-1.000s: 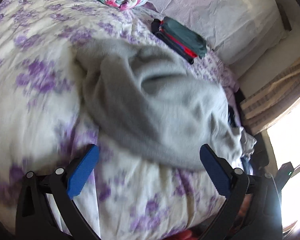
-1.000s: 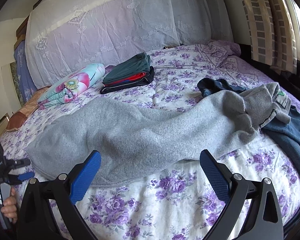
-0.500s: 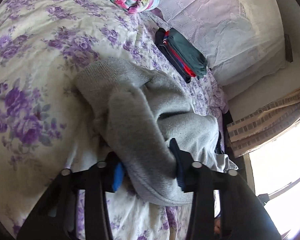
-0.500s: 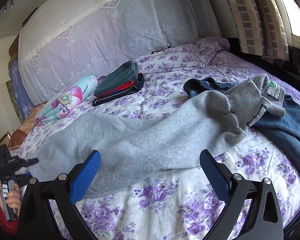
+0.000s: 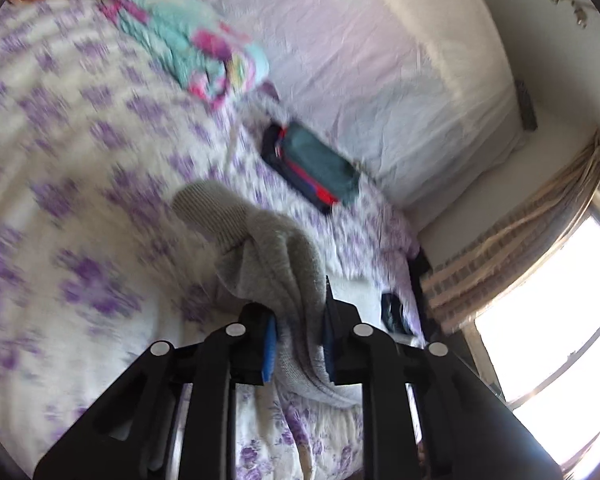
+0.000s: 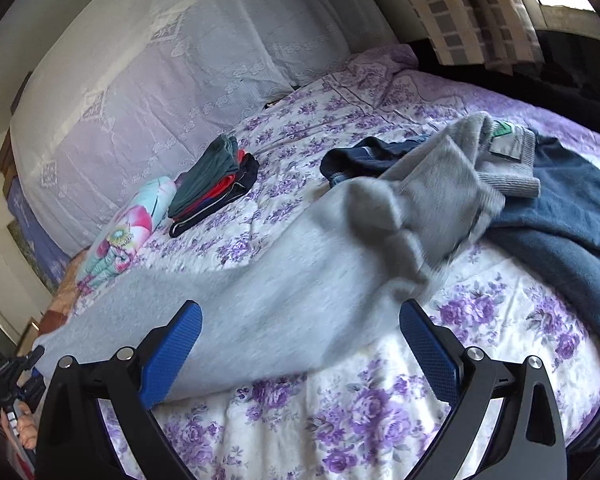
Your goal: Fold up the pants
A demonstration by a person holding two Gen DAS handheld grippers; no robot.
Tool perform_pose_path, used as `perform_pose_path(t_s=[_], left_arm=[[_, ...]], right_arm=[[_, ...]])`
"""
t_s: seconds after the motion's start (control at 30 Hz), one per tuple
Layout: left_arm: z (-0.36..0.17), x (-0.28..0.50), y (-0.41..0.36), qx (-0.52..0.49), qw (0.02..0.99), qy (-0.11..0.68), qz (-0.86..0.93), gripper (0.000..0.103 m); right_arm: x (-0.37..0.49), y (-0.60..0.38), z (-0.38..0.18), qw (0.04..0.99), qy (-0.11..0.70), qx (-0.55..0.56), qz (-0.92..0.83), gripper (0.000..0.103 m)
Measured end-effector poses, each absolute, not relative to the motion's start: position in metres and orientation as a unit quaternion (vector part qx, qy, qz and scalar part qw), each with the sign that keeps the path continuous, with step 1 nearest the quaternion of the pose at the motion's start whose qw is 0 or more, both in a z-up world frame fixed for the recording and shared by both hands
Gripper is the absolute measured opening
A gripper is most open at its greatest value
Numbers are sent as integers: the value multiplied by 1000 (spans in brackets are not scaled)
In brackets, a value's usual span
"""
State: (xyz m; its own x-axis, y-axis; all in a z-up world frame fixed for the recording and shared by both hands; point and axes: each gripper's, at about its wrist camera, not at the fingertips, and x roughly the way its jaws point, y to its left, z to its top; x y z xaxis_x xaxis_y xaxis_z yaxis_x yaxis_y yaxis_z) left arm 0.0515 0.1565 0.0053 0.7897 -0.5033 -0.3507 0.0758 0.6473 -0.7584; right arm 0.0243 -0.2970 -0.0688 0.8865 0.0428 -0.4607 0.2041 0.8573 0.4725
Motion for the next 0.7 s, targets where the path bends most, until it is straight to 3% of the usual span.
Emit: perform_pose_path(t_s=[0.2, 0.47, 0.6, 0.63, 0.67, 0.7], left_arm=[[40, -4, 220, -358, 908, 207, -64, 17], [17, -15, 234, -297, 916, 269, 6, 19], [19, -33, 260, -339, 901, 269, 0, 38], [21, -39, 267, -335, 903, 268, 16, 46], [25, -49, 273, -322, 908, 261, 56, 61], [29, -61, 278, -306, 913, 249, 103, 68]], right_arm=[[19, -309, -68, 928, 231, 290, -34, 100], [18, -308, -66, 930, 231, 286, -34, 100], [14, -311, -63, 932, 219, 285, -44, 100], [15, -312, -64, 932, 221, 285, -47, 100], [17, -313, -67, 930, 226, 288, -49, 100], [18, -314, -68, 928, 229, 291, -48, 100]])
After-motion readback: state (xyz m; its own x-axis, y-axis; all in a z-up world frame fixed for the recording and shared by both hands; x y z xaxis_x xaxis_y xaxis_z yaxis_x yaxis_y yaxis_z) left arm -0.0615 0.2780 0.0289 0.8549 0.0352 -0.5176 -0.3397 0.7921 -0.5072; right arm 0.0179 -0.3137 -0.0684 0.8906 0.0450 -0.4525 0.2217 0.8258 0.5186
